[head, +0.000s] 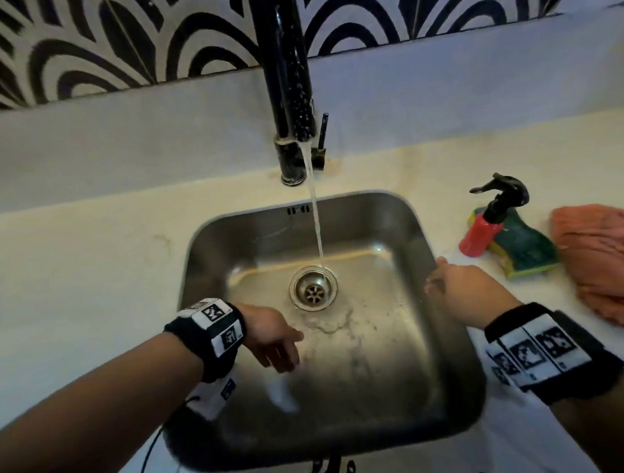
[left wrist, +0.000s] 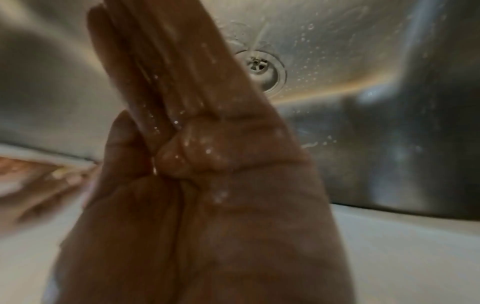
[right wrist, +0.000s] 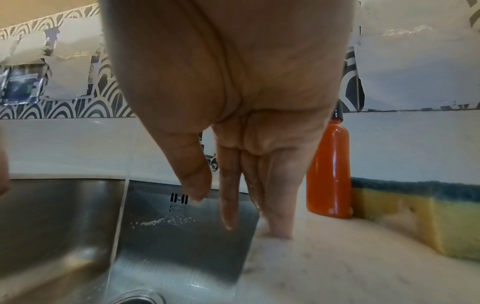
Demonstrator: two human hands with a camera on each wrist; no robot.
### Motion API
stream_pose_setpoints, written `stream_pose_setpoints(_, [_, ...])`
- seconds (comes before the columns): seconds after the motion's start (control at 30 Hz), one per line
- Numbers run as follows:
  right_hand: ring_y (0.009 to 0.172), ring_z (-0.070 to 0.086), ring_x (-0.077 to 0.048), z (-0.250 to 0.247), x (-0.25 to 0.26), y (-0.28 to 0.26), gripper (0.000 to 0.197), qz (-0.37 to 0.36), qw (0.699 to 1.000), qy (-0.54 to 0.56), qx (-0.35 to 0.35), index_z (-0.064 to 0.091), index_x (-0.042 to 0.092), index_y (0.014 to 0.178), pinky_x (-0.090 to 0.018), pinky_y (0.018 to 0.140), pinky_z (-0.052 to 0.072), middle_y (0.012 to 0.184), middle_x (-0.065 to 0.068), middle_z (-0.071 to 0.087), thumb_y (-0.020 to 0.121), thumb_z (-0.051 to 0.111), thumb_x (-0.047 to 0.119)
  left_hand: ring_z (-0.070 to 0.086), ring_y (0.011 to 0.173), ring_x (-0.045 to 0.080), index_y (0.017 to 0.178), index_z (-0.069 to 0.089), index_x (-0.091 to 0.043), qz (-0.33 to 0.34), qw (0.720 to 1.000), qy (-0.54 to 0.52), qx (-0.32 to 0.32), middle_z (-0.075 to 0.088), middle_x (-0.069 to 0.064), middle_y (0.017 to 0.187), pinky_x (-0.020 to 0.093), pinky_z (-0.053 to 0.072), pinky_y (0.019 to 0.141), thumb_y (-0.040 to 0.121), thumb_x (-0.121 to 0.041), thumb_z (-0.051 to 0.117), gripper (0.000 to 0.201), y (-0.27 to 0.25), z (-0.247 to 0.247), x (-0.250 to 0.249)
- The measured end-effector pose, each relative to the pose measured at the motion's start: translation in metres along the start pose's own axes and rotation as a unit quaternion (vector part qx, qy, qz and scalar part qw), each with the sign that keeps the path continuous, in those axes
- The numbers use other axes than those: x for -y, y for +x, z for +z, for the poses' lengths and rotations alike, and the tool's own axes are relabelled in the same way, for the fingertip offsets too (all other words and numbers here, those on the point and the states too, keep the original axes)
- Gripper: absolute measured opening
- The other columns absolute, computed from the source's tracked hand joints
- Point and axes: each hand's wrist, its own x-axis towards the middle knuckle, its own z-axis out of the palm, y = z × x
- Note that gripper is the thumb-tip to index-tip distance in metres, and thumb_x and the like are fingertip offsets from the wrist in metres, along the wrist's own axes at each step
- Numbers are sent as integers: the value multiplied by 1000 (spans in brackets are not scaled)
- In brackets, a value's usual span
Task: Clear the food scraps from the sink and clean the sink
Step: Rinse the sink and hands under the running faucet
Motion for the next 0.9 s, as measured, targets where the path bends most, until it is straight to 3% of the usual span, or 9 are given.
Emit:
stream_pose_setpoints(0.07, [109, 59, -28, -1, -1, 3, 29, 5, 1000, -6, -1, 63, 11, 112, -30, 89, 43, 122, -13, 60, 96, 44, 25, 62, 74, 10, 111, 67, -4, -27, 993, 105, -40, 70, 9, 110, 20, 48, 65, 100, -36, 37, 46, 5, 3, 6])
stream_pose_setpoints(0.17, [109, 59, -29, -5, 0, 6, 29, 26, 1000, -3, 5, 64, 13, 113, -30, 87, 43, 119, -11, 64, 96, 46, 29, 59, 74, 12, 99, 68, -14, -15, 977, 179, -116, 66, 2, 97, 20, 46, 61, 97, -37, 40, 36, 7, 4, 8])
stream_pose_setpoints(0.33, [107, 61, -28, -16, 16, 3, 27, 42, 999, 10, -11, 68, 13, 108, -28, 83, 43, 113, -10, 67, 94, 51, 28, 65, 91, 13, 107, 64, -10, 95, 981, 20, -167, 65, -3, 107, 22, 41, 64, 97, -33, 45, 31, 3, -14, 2])
stream_pose_setpoints(0.43, [101, 63, -26, -9, 29, 18, 24, 8, 993, 113, -32, 69, 13, 103, -31, 88, 48, 107, -8, 70, 91, 56, 29, 66, 98, 16, 107, 65, -14, 177, 953, -66, -236, 67, -2, 112, 26, 42, 72, 97, -33, 45, 29, -9, -33, 4])
stream_pose_setpoints(0.53, [95, 64, -17, 2, 59, 38, 23, -42, 972, 229, 32, 69, 13, 102, -30, 87, 47, 102, -1, 69, 93, 56, 30, 63, 104, 17, 111, 66, -14, 219, 911, -47, -345, 66, 2, 115, 33, 47, 94, 95, -33, 51, 29, -20, -51, 9])
stream_pose_setpoints(0.6, [86, 64, -14, 7, 87, 47, 20, -45, 933, 340, 106, 66, 14, 102, -26, 79, 47, 99, -2, 68, 96, 51, 26, 60, 106, 15, 109, 68, -18, 217, 882, -12, -417, 66, 1, 115, 32, 44, 99, 94, -31, 52, 26, -28, -59, 11])
stream_pose_setpoints(0.7, [84, 64, -17, 15, 117, 60, 23, -8, 851, 492, 184, 64, 10, 103, -24, 75, 49, 95, -6, 67, 99, 45, 23, 60, 105, 16, 109, 67, -18, 194, 851, -14, -488, 67, 1, 113, 29, 44, 96, 93, -27, 52, 24, -34, -65, 17])
stream_pose_setpoints(0.8, [84, 65, -24, 25, 134, 71, 31, 44, 757, 615, 216, 63, 4, 99, -31, 77, 53, 89, -11, 67, 101, 42, 26, 60, 107, 22, 109, 67, -20, 152, 828, 13, -540, 64, 4, 118, 32, 45, 96, 91, -25, 51, 25, -36, -65, 28])
stream_pose_setpoints(0.9, [84, 65, -26, 36, 142, 79, 36, 87, 678, 695, 221, 62, 2, 97, -35, 78, 53, 88, -14, 66, 101, 39, 29, 50, 121, 28, 120, 62, -20, 94, 804, 85, -581, 50, 8, 134, 39, 41, 102, 91, -24, 48, 32, -33, -61, 46])
